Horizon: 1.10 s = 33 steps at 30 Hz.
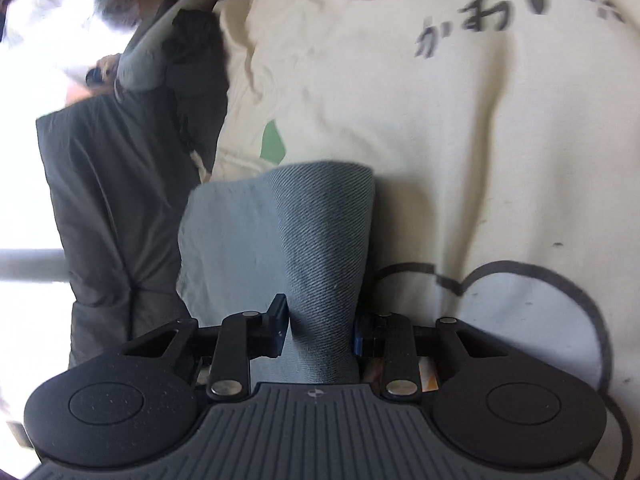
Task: Fold clothes
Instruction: 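Close the right gripper on the cloth edge and lift it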
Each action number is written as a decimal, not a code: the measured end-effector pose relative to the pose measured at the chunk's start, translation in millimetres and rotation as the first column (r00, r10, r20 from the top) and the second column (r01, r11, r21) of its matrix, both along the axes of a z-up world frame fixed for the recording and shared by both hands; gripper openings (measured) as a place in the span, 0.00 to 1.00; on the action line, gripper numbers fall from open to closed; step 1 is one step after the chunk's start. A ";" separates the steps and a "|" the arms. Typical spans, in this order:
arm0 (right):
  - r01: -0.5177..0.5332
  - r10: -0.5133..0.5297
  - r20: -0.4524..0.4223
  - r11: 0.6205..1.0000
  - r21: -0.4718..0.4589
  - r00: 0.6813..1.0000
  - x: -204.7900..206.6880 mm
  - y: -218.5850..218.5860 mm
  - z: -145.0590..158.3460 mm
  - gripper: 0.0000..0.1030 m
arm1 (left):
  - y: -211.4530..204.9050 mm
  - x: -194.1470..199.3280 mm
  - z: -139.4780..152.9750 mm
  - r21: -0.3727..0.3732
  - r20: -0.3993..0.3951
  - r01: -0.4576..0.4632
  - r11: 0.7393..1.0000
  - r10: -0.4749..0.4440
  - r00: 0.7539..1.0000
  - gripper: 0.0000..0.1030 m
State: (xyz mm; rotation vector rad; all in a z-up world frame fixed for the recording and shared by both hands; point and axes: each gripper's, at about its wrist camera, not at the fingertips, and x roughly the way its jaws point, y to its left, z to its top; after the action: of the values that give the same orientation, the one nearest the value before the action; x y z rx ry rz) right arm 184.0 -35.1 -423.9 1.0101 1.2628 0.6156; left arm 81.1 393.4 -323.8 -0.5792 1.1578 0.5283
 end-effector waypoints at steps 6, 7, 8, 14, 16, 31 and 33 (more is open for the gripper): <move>-0.024 0.024 0.051 1.000 0.001 0.998 0.8 1.0 19.8 0.06 | -1.8 -4.0 0.8 -0.013 0.007 -0.002 1.000 0.002 1.000 0.82; -0.017 0.017 0.054 1.000 0.002 0.998 2.0 0.6 25.0 0.06 | -2.6 -4.5 1.2 -0.017 0.008 -0.003 1.000 0.003 1.000 0.81; -0.008 0.007 0.059 1.000 0.007 0.998 3.3 -1.1 30.5 0.06 | -4.3 -4.9 1.6 -0.020 0.008 -0.002 1.000 0.002 1.000 0.80; 0.031 -0.031 0.086 1.000 0.005 0.996 18.8 -20.1 57.0 0.05 | -24.2 -4.2 3.8 -0.060 0.015 0.022 0.998 -0.022 1.000 0.79; 0.037 -0.036 0.091 0.999 -0.007 0.995 23.1 -26.7 59.5 0.05 | -30.3 -3.4 4.4 -0.074 0.017 0.023 0.997 -0.022 1.000 0.79; 0.032 -0.020 0.171 0.997 -0.067 0.985 66.5 -39.8 75.8 0.05 | -68.9 -28.6 0.6 -0.132 0.028 0.043 0.990 -0.040 0.999 0.76; -0.022 0.047 0.196 0.992 -0.128 0.979 71.3 -33.7 74.3 0.06 | -85.3 -18.4 7.0 -0.127 0.022 0.043 0.991 -0.041 0.999 0.76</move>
State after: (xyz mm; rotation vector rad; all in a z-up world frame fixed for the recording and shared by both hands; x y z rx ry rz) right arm 255.3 -68.8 -349.6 0.8038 1.1291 0.6397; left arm 62.7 308.1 -316.8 -0.6670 1.1886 0.4141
